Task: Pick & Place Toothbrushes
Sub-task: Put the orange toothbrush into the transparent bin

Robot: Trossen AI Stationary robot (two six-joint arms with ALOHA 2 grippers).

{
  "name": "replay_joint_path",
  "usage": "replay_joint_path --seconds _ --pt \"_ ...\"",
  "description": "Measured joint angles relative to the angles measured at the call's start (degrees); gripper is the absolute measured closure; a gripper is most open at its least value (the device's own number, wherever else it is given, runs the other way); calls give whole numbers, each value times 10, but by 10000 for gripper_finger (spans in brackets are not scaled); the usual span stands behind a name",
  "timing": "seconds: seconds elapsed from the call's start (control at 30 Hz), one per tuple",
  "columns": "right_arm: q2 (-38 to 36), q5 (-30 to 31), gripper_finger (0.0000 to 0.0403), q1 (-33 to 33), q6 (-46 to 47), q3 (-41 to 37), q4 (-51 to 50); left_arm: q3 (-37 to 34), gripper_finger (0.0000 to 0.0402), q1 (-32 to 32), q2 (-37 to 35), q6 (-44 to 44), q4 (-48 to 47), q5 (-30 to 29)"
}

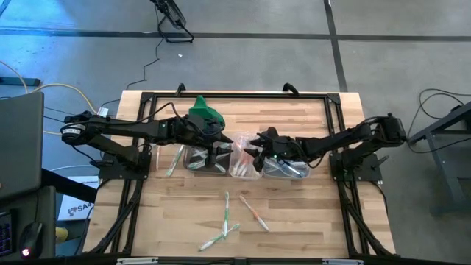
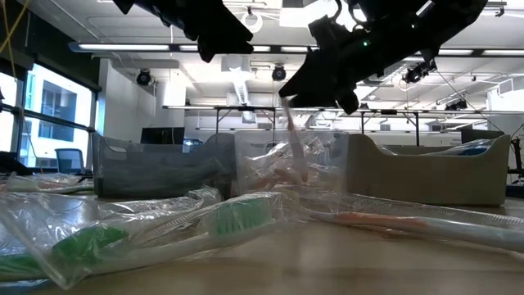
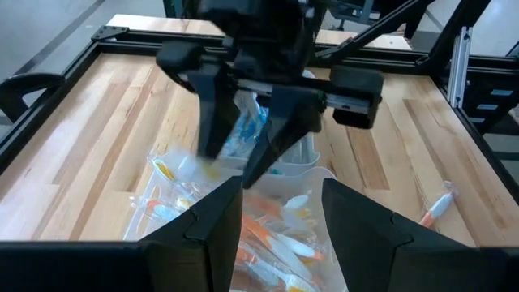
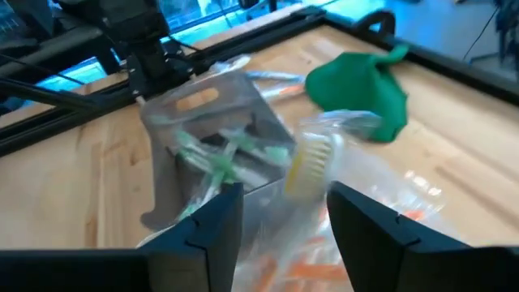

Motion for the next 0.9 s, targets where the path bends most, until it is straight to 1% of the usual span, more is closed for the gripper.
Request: replay_joint_path --seconds 0.33,0.47,0.53,0.77,0.83,0.9 --pt "-45 50 233 -7 -74 0 5 0 234 0 0 0 0 0" --pt "-79 47 235 -7 -90 0 0 0 234 0 0 0 -1 -2" --pt "-94 17 237 -7 -98 0 -1 0 234 0 0 0 -5 -2" --pt "-147 -120 248 -2 -101 0 -43 0 234 0 0 0 -8 -1" --pt "-156 -140 254 1 -94 0 -55 0 234 0 0 -3 -9 3" --pt "-165 -142 260 11 -93 0 -71 0 234 0 0 -14 -8 11"
